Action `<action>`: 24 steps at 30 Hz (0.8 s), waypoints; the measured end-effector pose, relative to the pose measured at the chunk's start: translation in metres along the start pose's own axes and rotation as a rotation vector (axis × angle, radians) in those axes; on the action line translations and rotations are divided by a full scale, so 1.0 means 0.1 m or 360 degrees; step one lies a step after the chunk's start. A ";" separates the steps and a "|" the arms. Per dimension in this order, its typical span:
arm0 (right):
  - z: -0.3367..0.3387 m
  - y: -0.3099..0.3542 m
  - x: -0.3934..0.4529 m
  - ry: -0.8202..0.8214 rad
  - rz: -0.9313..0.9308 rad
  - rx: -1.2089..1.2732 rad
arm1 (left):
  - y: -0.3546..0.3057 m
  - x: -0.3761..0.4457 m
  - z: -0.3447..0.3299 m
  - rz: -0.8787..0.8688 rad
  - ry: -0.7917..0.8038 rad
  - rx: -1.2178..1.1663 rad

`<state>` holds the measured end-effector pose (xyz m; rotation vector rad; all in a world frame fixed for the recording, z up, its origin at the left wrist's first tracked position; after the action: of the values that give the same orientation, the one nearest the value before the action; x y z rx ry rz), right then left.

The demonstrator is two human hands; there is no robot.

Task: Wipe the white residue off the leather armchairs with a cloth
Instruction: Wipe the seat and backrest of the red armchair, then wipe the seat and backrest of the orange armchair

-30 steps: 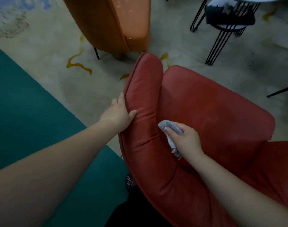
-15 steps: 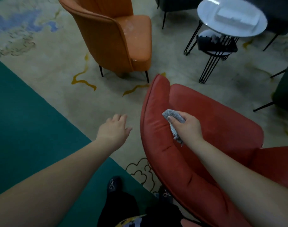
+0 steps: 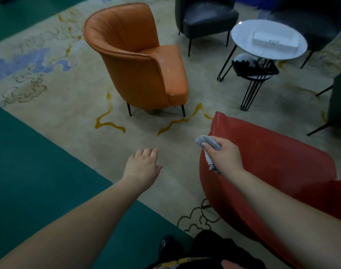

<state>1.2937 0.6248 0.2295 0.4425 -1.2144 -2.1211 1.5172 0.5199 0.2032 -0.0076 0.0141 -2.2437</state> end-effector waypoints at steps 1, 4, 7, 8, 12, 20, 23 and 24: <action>-0.03 0.03 0.03 -0.0010 -0.0011 -0.0010 | 0.03 0.04 0.00 -0.0019 -0.0002 0.0003; -0.09 0.08 0.18 -0.0022 -0.0040 -0.0111 | 0.04 0.21 0.00 -0.0073 -0.0009 -0.0018; -0.14 0.12 0.41 -0.0036 -0.0039 -0.0156 | 0.00 0.45 -0.01 -0.0151 -0.0026 -0.0041; -0.15 0.13 0.50 -0.0045 -0.0035 -0.0156 | -0.02 0.55 -0.01 -0.0181 -0.0033 -0.0038; -0.24 0.11 0.93 -0.0094 -0.0048 -0.0172 | -0.04 1.02 -0.05 -0.0238 -0.0001 -0.0043; -0.33 0.12 1.82 -0.0199 -0.0068 -0.0220 | 0.01 2.00 -0.01 -0.0266 0.0019 -0.0026; -0.37 0.18 2.07 -0.0189 -0.0025 -0.0245 | 0.08 2.22 -0.02 -0.0252 0.0042 -0.0033; -0.40 0.20 2.14 -0.0179 -0.0009 -0.0250 | 0.12 2.29 -0.02 -0.0251 0.0052 -0.0030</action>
<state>1.1665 0.4472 0.2319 0.2602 -1.0980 -2.2518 1.3838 0.3338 0.2014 0.0181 0.0539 -2.4010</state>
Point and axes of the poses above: each hand's wrist, its own x-axis towards the middle knuckle, its own z-axis out of the back of the hand, y = z × x, the point moved 4 cm from there along x, towards the middle knuckle, and after that the axes turned 14 degrees about -y, right-handed, at the moved point
